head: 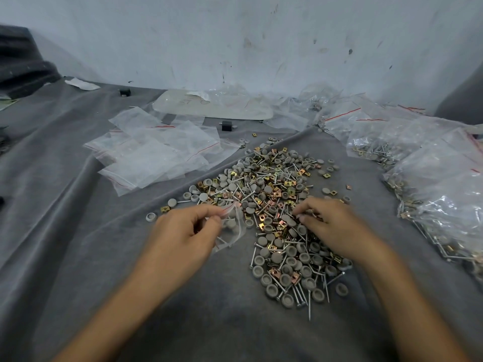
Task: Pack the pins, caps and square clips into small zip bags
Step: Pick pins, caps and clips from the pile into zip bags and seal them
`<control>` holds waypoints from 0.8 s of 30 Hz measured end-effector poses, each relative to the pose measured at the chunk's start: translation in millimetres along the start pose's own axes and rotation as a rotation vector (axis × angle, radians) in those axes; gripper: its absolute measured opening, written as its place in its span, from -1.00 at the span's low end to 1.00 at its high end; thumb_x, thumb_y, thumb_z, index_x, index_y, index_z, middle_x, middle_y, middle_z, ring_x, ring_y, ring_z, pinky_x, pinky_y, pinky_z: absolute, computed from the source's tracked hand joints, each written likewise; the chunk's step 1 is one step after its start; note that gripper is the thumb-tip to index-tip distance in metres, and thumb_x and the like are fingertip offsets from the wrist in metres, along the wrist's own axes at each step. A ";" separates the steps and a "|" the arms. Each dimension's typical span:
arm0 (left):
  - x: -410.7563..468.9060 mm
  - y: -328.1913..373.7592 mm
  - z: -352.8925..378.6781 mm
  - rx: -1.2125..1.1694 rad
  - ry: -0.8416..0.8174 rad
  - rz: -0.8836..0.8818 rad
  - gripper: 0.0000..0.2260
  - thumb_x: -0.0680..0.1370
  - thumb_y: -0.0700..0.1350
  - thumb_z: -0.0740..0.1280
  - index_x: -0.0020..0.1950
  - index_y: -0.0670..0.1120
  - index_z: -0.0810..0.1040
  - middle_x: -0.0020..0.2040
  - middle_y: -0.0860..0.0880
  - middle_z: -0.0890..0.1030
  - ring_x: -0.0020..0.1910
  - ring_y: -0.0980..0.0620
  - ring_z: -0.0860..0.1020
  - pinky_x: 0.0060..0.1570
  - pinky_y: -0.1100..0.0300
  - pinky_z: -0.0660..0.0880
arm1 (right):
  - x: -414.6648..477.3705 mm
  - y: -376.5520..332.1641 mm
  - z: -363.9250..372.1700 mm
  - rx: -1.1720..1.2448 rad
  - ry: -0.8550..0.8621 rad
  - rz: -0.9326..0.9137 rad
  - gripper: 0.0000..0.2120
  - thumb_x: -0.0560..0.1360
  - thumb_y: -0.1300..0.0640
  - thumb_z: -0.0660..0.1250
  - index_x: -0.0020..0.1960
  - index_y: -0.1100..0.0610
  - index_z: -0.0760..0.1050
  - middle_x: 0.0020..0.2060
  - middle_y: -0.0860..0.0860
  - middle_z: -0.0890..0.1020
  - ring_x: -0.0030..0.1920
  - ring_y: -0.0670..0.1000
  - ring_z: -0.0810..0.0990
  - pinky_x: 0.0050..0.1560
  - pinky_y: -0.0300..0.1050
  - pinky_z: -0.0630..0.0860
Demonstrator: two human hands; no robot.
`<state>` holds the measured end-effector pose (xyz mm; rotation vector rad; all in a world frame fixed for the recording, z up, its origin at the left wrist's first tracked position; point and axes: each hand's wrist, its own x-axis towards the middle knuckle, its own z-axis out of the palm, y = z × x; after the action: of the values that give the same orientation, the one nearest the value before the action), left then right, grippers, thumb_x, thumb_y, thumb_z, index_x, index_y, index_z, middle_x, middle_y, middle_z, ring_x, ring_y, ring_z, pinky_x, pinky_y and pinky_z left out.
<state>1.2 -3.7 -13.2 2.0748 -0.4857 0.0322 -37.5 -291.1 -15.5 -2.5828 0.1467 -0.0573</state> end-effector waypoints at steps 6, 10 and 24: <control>0.9 -2.2 -1.0 0.019 0.003 -0.001 -0.82 0.62 -0.02 0.31 0.00 0.23 0.69 -0.39 -0.03 0.61 -0.44 -0.04 0.54 -0.37 -0.05 0.53 | -1.9 -4.8 -0.4 0.066 0.067 -0.040 -0.88 0.60 0.09 0.35 0.06 -0.10 0.63 0.04 -0.20 0.62 0.16 -0.10 0.54 0.12 -0.09 0.46; 1.1 -1.2 -1.8 0.003 0.004 -0.015 -0.82 0.58 0.05 0.28 -0.01 0.20 0.69 -0.38 -0.04 0.61 -0.47 0.10 0.47 -0.37 0.01 0.51 | -4.7 -2.9 -4.6 0.271 0.164 -0.016 -0.84 0.58 0.09 0.39 -0.04 -0.18 0.64 -0.05 -0.15 0.68 0.02 -0.13 0.62 -0.01 -0.16 0.49; 0.1 1.9 -1.4 -0.012 0.008 -0.033 -0.80 0.53 0.08 0.26 -0.03 0.20 0.69 -0.39 -0.01 0.61 -0.45 0.07 0.51 -0.31 -0.05 0.55 | -10.2 -17.5 -2.5 0.654 0.213 0.083 -0.89 0.48 0.09 0.49 -0.05 -0.10 0.74 -0.05 -0.01 0.74 0.07 0.01 0.68 0.26 0.15 0.55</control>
<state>0.8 -3.5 -10.9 2.0700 -0.4452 0.0177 -46.1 -276.5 -4.2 -1.9114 0.2643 -0.2989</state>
